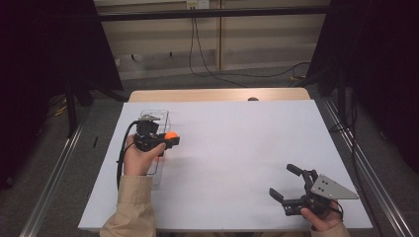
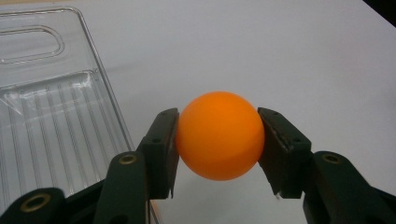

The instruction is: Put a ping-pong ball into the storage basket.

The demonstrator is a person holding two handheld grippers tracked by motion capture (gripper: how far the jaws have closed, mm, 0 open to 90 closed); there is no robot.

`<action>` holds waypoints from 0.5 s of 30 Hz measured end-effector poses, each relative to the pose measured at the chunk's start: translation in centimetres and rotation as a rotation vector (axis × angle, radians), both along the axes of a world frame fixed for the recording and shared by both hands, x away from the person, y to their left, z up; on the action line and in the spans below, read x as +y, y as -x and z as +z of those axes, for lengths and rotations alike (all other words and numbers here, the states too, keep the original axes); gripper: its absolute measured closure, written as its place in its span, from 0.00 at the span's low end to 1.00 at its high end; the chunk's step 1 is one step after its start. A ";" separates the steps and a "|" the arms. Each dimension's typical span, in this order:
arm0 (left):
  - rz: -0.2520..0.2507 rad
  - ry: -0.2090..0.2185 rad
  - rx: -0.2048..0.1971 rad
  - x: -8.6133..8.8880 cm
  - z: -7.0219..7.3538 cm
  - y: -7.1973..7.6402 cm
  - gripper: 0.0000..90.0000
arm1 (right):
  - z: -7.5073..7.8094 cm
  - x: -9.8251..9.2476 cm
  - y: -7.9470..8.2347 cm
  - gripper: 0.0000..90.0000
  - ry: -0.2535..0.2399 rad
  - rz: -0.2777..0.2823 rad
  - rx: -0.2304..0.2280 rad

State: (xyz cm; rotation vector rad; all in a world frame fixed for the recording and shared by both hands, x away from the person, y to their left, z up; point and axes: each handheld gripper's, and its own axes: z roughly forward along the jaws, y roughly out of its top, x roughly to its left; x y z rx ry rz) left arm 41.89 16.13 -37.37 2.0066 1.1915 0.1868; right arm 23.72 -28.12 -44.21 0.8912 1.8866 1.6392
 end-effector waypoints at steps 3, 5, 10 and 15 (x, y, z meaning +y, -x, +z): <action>0.001 -0.002 0.000 0.2 0.1 0.0 0.57 | 0.0 0.0 0.0 0.03 0.001 0.001 0.001; 0.005 -0.001 -0.003 0.3 0.1 0.0 0.57 | 0.0 0.0 0.0 0.03 0.000 0.001 0.000; 0.014 0.003 -0.006 0.6 0.2 0.1 0.57 | 0.0 0.0 0.0 0.03 0.000 0.001 0.000; 0.013 0.002 -0.004 0.8 0.3 0.1 0.57 | 0.0 0.0 0.0 0.03 0.001 0.000 0.002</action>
